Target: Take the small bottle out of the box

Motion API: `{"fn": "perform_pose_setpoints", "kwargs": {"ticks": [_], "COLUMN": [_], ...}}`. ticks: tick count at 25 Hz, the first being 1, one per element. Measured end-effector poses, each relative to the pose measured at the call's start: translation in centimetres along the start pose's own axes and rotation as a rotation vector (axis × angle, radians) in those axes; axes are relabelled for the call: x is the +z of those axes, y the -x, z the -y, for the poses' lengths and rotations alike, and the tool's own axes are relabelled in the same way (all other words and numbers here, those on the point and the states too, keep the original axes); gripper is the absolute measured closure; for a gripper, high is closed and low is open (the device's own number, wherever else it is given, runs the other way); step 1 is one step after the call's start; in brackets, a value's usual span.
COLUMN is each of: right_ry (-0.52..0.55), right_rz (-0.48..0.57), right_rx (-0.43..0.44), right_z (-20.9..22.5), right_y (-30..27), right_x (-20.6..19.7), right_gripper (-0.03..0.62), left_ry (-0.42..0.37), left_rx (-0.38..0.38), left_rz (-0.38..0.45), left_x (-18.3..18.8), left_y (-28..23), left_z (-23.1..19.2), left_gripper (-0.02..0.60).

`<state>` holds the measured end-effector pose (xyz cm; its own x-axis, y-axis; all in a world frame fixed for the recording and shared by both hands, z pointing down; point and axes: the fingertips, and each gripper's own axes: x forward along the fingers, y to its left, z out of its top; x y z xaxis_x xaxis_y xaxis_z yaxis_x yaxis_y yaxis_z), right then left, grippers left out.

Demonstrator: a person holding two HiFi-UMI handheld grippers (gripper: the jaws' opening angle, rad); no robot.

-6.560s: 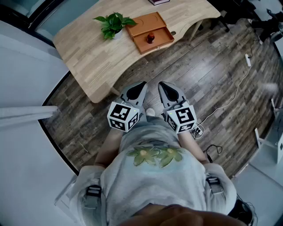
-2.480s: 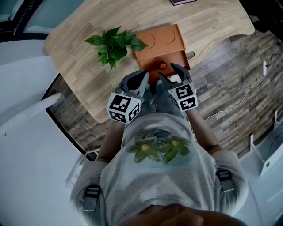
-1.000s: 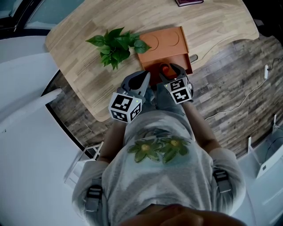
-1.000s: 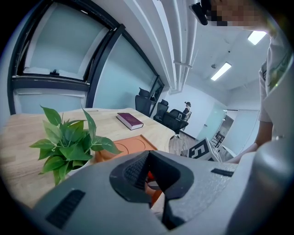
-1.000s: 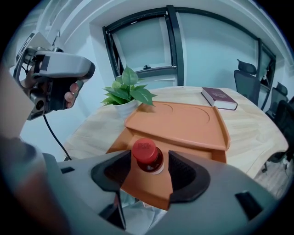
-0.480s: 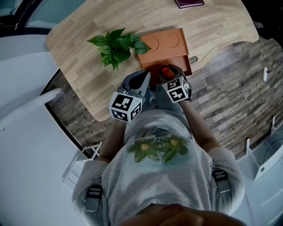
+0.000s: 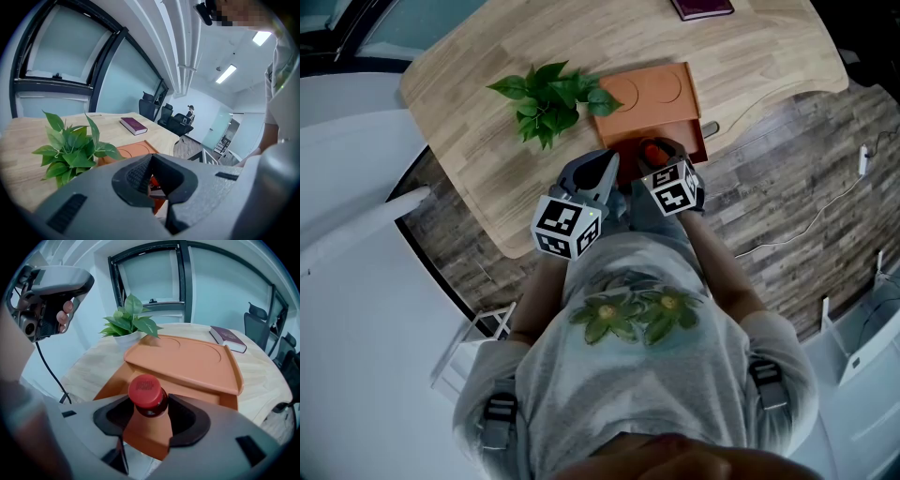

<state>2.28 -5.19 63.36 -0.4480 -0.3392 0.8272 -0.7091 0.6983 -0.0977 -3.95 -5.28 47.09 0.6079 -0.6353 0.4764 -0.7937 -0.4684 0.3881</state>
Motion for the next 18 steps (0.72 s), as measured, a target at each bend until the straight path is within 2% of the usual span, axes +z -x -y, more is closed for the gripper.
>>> {"fn": "perform_pose_setpoints", "kwargs": {"ticks": [18], "right_ry": [-0.011], "right_rz": [0.008], "right_rx": [-0.012], "right_z": [-0.05], "right_y": [0.38], "right_x": [0.0], "right_gripper": [0.381], "left_ry": [-0.005], "left_rx": [0.003], "left_rz": [0.001], "left_x": [-0.18], "left_y": [0.4], "left_z": [0.01], "left_gripper": [0.574]}}
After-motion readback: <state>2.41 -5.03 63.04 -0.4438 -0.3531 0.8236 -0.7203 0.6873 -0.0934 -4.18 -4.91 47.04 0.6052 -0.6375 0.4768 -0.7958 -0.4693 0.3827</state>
